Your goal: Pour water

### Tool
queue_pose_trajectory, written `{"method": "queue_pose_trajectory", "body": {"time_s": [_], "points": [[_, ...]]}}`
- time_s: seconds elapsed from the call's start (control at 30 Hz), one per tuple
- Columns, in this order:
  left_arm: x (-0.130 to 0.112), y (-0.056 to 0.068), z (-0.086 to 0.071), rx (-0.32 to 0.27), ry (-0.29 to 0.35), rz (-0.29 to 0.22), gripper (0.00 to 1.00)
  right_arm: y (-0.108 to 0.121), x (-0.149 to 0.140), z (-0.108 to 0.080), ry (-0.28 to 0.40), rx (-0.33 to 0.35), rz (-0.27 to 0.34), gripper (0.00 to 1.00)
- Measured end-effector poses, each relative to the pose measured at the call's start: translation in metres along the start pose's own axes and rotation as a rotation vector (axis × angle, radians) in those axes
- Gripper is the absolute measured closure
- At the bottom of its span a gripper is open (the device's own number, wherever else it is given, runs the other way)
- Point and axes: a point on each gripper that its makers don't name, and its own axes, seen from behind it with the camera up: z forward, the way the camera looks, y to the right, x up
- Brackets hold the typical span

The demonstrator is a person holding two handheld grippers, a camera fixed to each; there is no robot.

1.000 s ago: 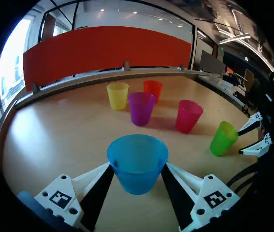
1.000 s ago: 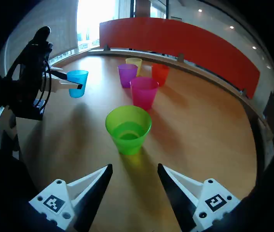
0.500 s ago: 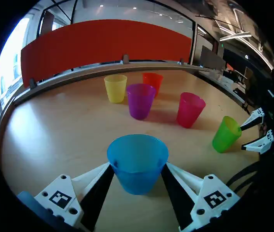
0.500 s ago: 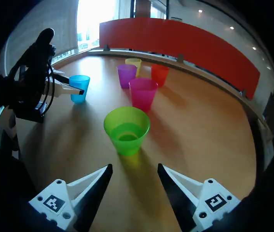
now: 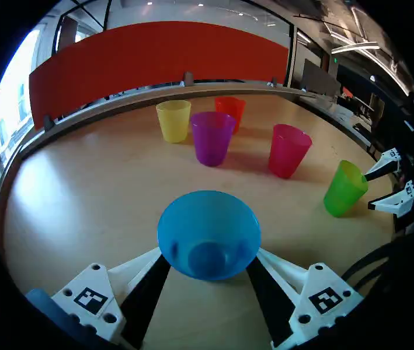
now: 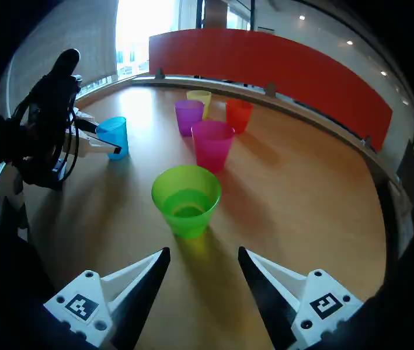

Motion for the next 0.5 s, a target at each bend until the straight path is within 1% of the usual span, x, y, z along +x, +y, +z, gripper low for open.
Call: {"method": "queue_pose_trajectory", "body": {"time_s": [0.1,0.3,0.5], "points": [[-0.0004,0.0023,-0.0003,-0.007,0.001,-0.008,0.13,0.0004,0.0001,0.0,0.0,0.0,-0.002,0.1],[0.0023,0.0001,-0.0032,-0.003,0.005,-0.009,0.11,0.0011,0.0001,-0.0002,0.001,0.001,-0.001,0.1],[-0.0004,-0.001,-0.009,0.001,0.001,-0.003,0.11,0.0027,0.0008,-0.0015,0.006,-0.002,0.001,0.1]]}}
